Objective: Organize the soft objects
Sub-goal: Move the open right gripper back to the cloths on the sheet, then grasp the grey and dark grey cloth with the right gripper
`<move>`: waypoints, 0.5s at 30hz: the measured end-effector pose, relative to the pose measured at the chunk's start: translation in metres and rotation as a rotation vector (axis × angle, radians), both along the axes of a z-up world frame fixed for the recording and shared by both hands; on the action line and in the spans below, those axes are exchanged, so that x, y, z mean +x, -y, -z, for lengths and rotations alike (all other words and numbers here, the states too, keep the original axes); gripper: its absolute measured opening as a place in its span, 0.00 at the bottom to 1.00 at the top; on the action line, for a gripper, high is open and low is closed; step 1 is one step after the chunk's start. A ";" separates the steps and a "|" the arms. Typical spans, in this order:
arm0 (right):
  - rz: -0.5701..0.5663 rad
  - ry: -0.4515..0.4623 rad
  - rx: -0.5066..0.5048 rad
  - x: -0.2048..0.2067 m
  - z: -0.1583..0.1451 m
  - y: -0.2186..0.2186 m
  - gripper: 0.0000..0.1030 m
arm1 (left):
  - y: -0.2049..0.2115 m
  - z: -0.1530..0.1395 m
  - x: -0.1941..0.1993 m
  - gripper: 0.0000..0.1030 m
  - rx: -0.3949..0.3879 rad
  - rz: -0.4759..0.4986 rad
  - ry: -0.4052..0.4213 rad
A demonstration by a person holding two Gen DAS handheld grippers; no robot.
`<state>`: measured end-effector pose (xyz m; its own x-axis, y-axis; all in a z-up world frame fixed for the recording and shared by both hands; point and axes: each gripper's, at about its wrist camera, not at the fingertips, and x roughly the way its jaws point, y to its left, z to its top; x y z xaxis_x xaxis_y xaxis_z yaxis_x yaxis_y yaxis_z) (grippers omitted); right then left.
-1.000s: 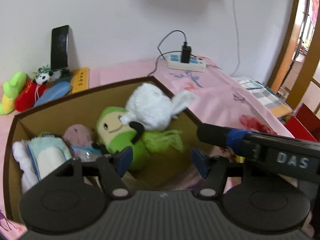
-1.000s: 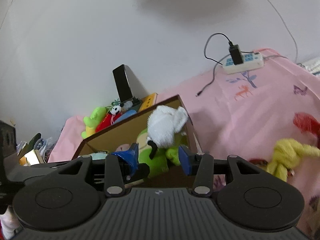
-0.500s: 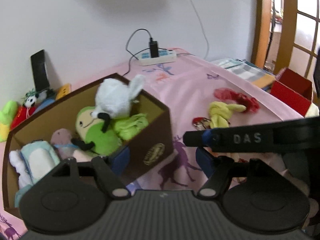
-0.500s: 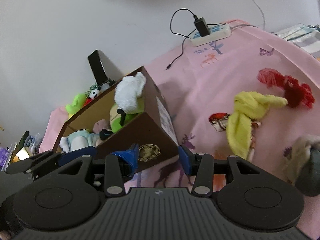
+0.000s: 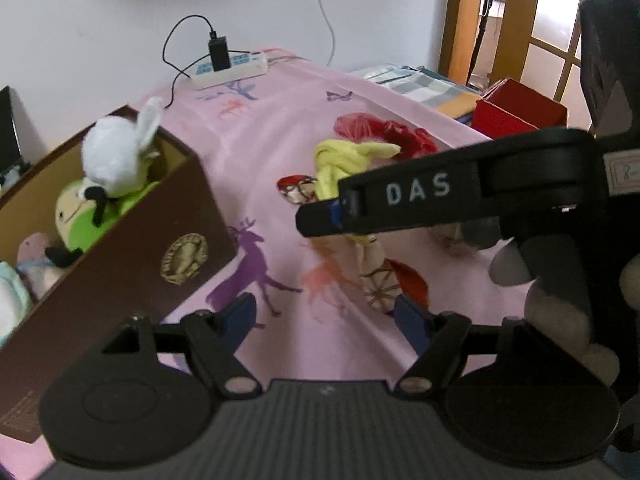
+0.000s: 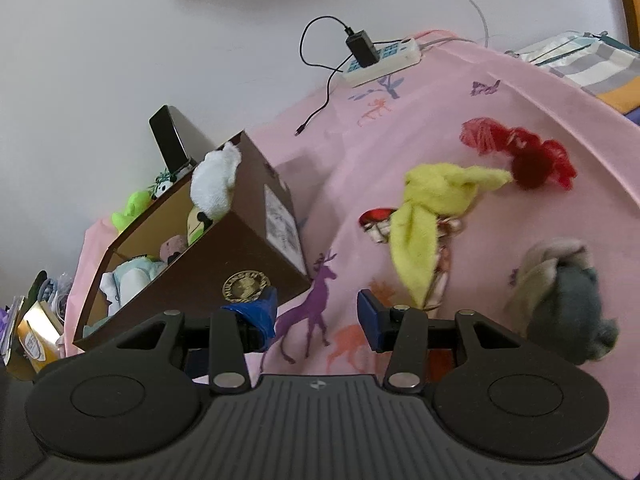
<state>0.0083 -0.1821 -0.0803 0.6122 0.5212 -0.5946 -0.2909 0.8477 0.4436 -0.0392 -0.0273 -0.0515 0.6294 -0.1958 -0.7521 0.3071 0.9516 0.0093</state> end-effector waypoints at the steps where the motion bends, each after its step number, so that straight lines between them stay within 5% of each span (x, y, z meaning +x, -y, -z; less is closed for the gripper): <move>1: 0.002 0.000 -0.002 0.002 -0.001 0.004 0.28 | 0.002 -0.001 0.002 0.75 -0.005 -0.006 -0.004; 15: 0.110 -0.005 -0.018 0.022 -0.011 0.081 0.28 | 0.054 0.007 0.029 0.76 -0.080 0.003 -0.114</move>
<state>0.0302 -0.2627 -0.0693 0.6624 0.4399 -0.6064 -0.1930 0.8823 0.4292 -0.0097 -0.0816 -0.0588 0.5399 -0.2596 -0.8007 0.3047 0.9470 -0.1016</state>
